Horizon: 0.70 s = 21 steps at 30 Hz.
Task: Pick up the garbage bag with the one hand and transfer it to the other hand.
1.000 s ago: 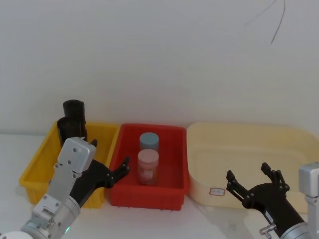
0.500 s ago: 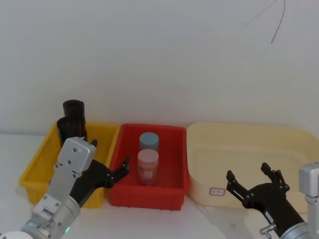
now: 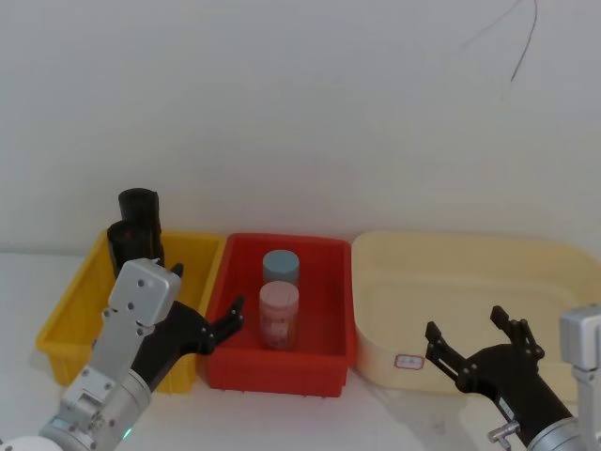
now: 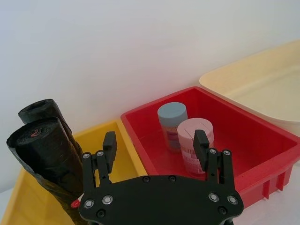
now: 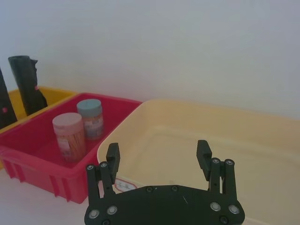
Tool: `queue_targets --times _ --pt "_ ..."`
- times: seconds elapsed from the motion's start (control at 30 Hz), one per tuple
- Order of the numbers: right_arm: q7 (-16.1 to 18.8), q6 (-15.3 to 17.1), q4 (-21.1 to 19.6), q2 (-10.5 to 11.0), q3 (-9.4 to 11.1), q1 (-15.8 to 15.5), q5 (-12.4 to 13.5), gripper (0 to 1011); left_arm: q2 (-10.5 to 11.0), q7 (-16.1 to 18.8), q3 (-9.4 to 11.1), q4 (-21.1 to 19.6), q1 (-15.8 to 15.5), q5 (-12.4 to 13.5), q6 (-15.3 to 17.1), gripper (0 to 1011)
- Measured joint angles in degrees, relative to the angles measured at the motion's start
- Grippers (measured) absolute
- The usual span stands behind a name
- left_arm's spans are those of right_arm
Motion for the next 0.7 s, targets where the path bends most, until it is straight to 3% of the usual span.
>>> queue_targets --times 0.2,0.47,0.7 --pt "1.3 1.9 0.1 0.9 -0.4 1.3 -0.5 1001 0.0 0.0 0.0 0.0 0.0 0.0 0.0 1001" --pt "6.1 6.0 0.9 2.9 -1.4 5.1 -0.1 1001 0.0 0.0 0.0 0.0 0.0 0.0 0.0 1001" --pt "11.6 9.5 2.8 4.5 -3.0 10.3 0.8 1001 0.0 0.0 0.0 0.0 0.0 0.0 0.0 1001"
